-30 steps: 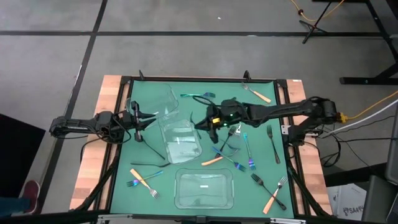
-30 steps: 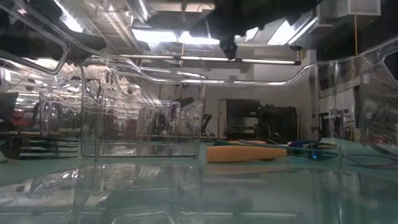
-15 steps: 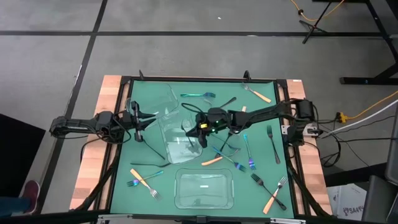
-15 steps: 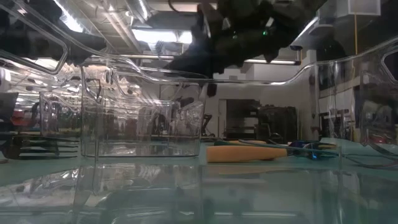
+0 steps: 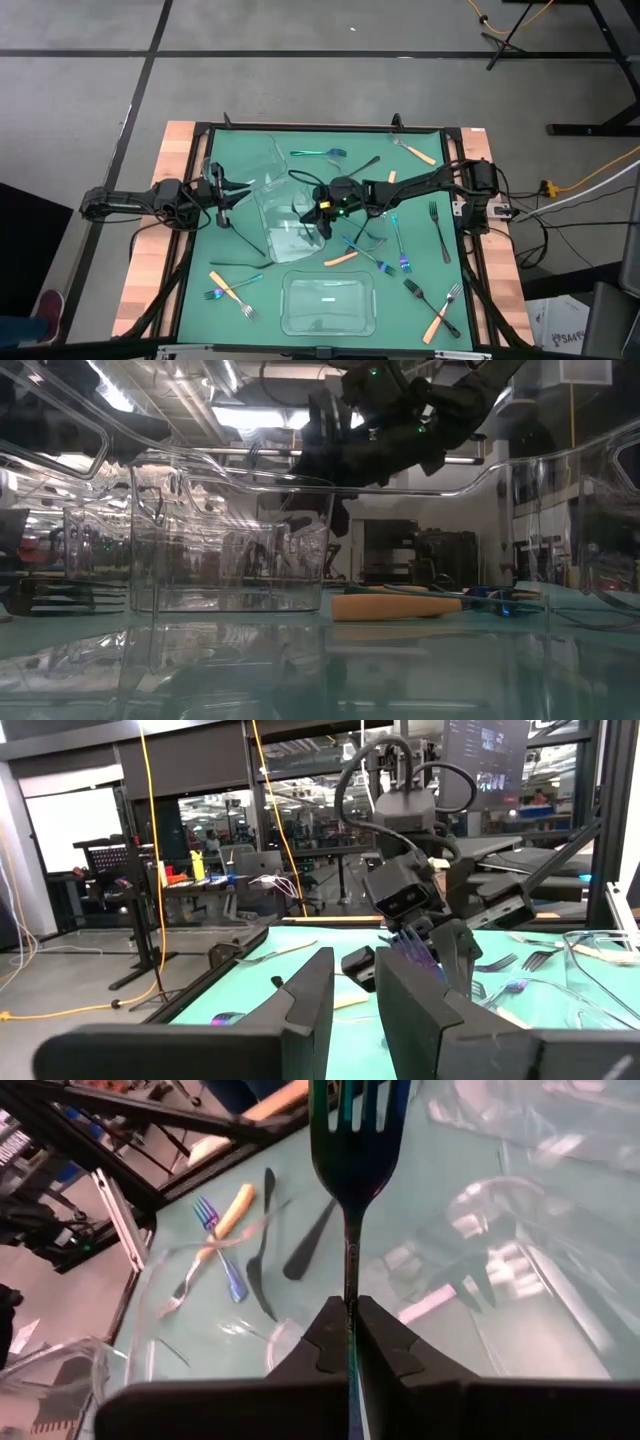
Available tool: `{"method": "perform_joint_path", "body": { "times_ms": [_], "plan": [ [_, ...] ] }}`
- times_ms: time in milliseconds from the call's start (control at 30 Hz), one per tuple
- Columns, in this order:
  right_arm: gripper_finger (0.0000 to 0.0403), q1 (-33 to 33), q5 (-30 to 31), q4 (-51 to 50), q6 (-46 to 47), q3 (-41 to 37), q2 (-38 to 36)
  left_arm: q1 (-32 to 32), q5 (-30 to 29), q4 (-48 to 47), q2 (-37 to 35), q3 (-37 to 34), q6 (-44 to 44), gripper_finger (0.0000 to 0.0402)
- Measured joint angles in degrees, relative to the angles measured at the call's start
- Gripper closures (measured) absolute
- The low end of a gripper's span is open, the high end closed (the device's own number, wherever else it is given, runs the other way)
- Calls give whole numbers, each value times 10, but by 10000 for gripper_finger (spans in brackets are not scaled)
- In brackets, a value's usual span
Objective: Sort silverware by color (type)
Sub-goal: Put the blue fork into the center transparent bin
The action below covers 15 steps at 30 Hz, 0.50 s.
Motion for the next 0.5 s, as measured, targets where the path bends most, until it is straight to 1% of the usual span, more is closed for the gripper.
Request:
{"method": "perform_joint_path", "body": {
  "times_ms": [200, 500],
  "plan": [
    [403, 0, 0, -39, 6, 0, 0, 0, 0, 0, 0, 0, 0, 331],
    [402, 0, 12, -40, 7, 0, 0, 0, 0, 0, 0, 0, 0, 331]
  ]
}}
